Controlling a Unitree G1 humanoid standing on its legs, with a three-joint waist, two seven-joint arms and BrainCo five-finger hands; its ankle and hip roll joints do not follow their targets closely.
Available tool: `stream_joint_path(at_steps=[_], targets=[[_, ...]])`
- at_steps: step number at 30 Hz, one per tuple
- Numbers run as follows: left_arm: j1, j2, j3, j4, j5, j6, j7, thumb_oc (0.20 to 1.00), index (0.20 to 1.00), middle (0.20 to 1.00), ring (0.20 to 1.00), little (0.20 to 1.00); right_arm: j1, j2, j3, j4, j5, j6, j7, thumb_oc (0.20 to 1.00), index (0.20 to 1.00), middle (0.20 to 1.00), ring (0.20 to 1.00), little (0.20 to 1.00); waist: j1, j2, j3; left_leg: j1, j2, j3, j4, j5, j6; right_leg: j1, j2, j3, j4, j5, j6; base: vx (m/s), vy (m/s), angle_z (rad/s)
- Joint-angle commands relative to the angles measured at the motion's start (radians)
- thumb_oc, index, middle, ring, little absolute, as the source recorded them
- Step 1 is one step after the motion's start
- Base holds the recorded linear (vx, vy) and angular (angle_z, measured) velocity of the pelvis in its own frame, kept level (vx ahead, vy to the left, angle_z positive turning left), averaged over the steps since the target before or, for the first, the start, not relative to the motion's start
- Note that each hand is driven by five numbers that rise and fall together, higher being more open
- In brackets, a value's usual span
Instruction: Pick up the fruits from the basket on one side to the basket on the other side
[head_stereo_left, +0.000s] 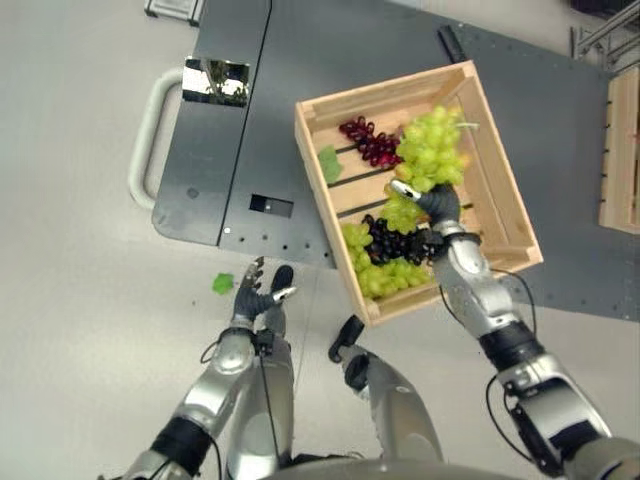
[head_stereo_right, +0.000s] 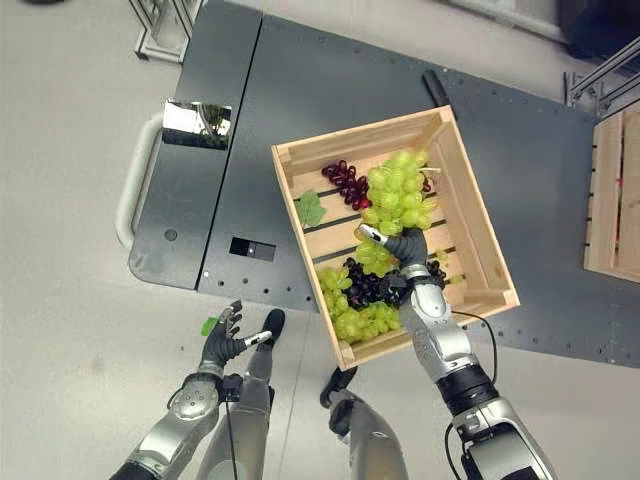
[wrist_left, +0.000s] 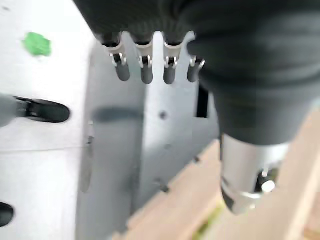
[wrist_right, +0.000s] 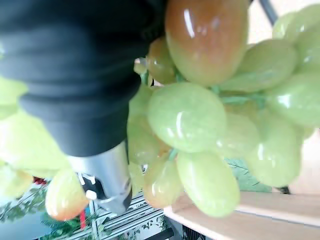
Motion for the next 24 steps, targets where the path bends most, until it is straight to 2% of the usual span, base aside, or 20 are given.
stream_joint_path(at_steps=[1, 2, 7, 13, 24], targets=[[-0.245, 0.029, 0.115, -0.091, 0.037, -0.063, -0.006, 1.000, 1.000, 1.000, 1.000, 1.000, -0.097, -0.033, 0.029, -0.080, -0.069, -0.012, 0.024, 0.200, 0.200, 0.200, 0.200, 0.200, -0.029, -0.002, 0.001, 0.087, -0.030, 0.009, 0.022, -0.148, -0.006, 0.105, -0.127, 0.016, -0.186, 0.166, 0.150, 0.02, 0.050, -0.10], [-0.251, 0.028, 0.101, -0.073, 0.057, -0.053, -0.018, 1.000, 1.000, 1.000, 1.000, 1.000, -0.095, -0.024, 0.049, -0.072, -0.071, 0.007, 0.043, 0.200, 0.200, 0.200, 0.200, 0.200, -0.036, 0.006, -0.026, 0.104, -0.035, 0.015, 0.030, -0.158, -0.003, 0.118, -0.131, 0.019, -0.181, 0.161, 0.150, 0.00, 0.036, -0.11], [-0.254, 0.011, 0.085, -0.047, 0.086, -0.048, -0.036, 1.000, 1.000, 1.000, 1.000, 1.000, -0.086, -0.008, 0.075, -0.071, -0.111, 0.043, 0.070, 0.200, 0.200, 0.200, 0.200, 0.200, -0.050, 0.023, -0.078, 0.137, -0.046, 0.024, 0.042, -0.180, 0.004, 0.143, -0.138, 0.026, -0.169, 0.146, 0.150, 0.04, 0.045, -0.13], [-0.248, -0.054, 0.058, -0.043, 0.094, -0.041, -0.037, 1.000, 1.000, 1.000, 1.000, 1.000, -0.035, 0.046, 0.104, -0.080, -0.185, 0.087, 0.083, 0.200, 0.200, 0.200, 0.200, 0.200, -0.068, 0.053, -0.164, 0.175, -0.057, 0.034, 0.052, -0.208, 0.017, 0.169, -0.151, 0.027, -0.149, 0.131, 0.153, 0.07, 0.021, 0.01], [-0.225, -0.124, 0.024, -0.041, 0.025, -0.049, -0.023, 1.000, 1.000, 1.000, 1.000, 1.000, 0.047, 0.153, 0.187, -0.092, -0.156, 0.113, 0.117, 0.200, 0.200, 0.200, 0.200, 0.200, -0.071, 0.084, -0.253, 0.229, -0.067, 0.037, 0.053, -0.236, 0.027, 0.217, -0.160, 0.022, -0.136, 0.111, 0.158, 0.06, 0.007, -0.01]])
